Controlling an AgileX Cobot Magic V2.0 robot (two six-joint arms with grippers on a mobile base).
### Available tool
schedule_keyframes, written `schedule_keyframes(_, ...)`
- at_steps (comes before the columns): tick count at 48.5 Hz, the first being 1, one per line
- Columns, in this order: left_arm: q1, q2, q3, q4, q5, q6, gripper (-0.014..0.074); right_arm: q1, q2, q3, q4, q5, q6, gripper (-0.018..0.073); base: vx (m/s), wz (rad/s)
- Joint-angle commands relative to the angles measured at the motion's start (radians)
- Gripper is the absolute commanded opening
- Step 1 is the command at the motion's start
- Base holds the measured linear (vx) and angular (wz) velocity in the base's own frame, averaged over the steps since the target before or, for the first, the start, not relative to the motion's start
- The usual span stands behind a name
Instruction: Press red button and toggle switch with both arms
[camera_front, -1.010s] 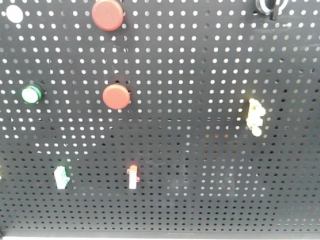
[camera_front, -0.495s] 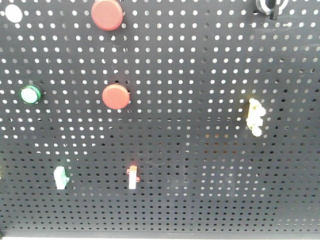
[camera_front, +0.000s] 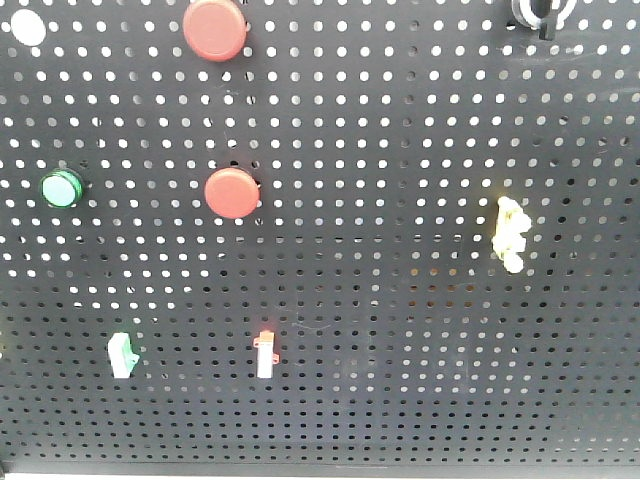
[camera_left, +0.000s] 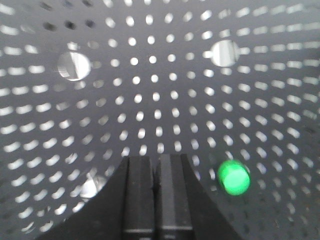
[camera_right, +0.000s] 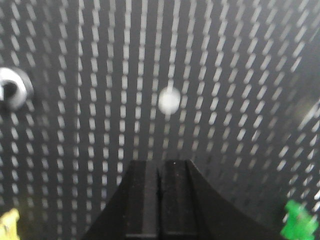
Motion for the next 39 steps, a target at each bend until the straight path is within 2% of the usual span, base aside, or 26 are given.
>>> schedule_keyframes(1, -0.004, 0.014, -0.064, -0.072, -0.068, -0.030, 0.0002, -0.007, 0.029, -0.030, 0.004, -0.042, 0.018, -0.0003, 0.00, 0.00)
schedule_keyframes(6, -0.037, 0.022, -0.084, -0.161, -0.064, 0.003, 0.0002, -0.007, 0.036, -0.030, 0.022, -0.025, 0.046, -0.0003, 0.00, 0.00)
schedule_keyframes(9, -0.089, 0.039, -0.104, -0.194, -0.064, 0.076, 0.0002, -0.007, 0.039, -0.030, 0.033, -0.029, 0.048, -0.0003, 0.00, 0.00)
schedule_keyframes(15, -0.227, 0.099, -0.160, -0.238, -0.042, 0.229, 0.0002, -0.007, 0.046, -0.030, 0.043, -0.038, 0.048, -0.0003, 0.00, 0.00)
schedule_keyframes(18, -0.317, 0.143, -0.204, -0.253, -0.036, 0.304, 0.0002, -0.007, 0.053, -0.030, 0.043, -0.038, 0.049, -0.0003, 0.00, 0.00)
schedule_keyframes(25, -0.450, 0.258, -0.308, -0.255, -0.039, 0.393, 0.0002, -0.007, 0.069, -0.030, 0.043, -0.027, 0.049, -0.0003, 0.00, 0.00)
schedule_keyframes(28, -0.472, 0.310, -0.360, -0.254, -0.040, 0.405, 0.0002, -0.007, 0.070, -0.030, 0.043, -0.023, 0.049, -0.0003, 0.00, 0.00)
schedule_keyframes(39, -0.469, 0.463, -0.526, -0.253, -0.039, 0.402, 0.0002, -0.007, 0.074, -0.030, 0.041, -0.004, 0.044, -0.0003, 0.00, 0.00)
